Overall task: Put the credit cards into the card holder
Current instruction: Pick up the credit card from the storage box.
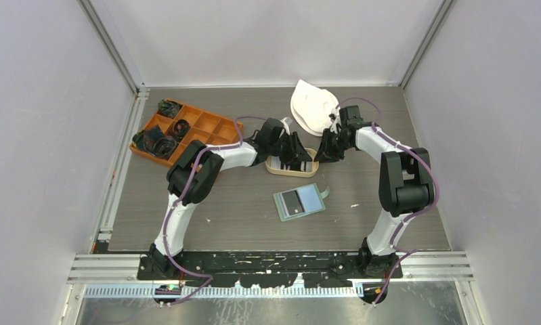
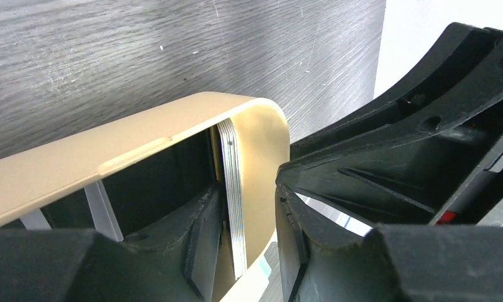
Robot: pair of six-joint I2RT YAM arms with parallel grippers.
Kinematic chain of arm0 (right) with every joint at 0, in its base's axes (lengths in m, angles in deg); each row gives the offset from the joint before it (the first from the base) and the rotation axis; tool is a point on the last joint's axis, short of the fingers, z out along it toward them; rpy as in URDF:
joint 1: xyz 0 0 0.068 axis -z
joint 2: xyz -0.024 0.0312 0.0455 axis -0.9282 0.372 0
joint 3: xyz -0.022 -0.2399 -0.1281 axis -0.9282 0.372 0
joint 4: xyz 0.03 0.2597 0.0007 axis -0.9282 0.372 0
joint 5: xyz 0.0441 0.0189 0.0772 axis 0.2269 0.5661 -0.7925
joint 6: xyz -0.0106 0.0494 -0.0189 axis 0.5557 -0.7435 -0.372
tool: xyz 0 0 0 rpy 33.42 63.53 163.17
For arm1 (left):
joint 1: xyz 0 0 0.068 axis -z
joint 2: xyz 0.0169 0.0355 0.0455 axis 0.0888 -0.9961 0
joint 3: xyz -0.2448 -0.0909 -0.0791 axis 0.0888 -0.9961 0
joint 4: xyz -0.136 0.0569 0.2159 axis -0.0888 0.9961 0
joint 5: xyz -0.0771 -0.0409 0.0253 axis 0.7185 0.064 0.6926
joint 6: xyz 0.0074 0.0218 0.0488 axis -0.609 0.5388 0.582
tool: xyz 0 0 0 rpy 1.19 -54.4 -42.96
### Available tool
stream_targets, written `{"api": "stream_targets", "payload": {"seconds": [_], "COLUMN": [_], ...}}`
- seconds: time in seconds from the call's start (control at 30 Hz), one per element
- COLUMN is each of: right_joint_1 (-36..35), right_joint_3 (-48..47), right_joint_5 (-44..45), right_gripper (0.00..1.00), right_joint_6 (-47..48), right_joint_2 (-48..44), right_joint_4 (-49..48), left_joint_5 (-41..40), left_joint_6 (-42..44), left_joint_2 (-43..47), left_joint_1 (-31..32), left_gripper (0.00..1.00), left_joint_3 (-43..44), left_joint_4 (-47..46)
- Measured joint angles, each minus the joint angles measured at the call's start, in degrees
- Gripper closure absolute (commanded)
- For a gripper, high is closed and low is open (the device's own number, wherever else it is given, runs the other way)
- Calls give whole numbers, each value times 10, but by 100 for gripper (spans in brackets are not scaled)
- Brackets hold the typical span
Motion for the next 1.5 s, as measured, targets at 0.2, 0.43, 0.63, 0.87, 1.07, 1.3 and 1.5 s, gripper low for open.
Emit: {"api": "stream_targets", "payload": {"seconds": [0.2,0.43,0.63,0.87,1.07,1.3,1.5], "right_joint_1": [0,0,3,4,4,4,4], "right_joint_3": [0,-1,-1,-3,-3,-3,-3], "right_joint_5": [0,-1,-6,-7,-7,-7,-7], "right_gripper": [72,72,72,72,72,72,72], "right_joint_6": [0,0,0,0,0,0,0], "right_joint_2": [0,0,0,0,0,0,0], "right_joint_4": [0,1,2,4,4,4,4], "left_joint_5": [-4,-3,-6,-5,-5,-3,-3], "left_joint_6": [10,11,13,13,12,12,13], "left_joint_2": [-7,-15,-14,-2,6,17,30], "left_joint_1": [0,0,-1,-6,-10,-18,-28], "left_gripper": [67,71,71,73,75,75,80], "left_joint_3": [16,27,24,10,-6,-19,-32], "left_joint_4": [25,35,34,33,29,28,28]}}
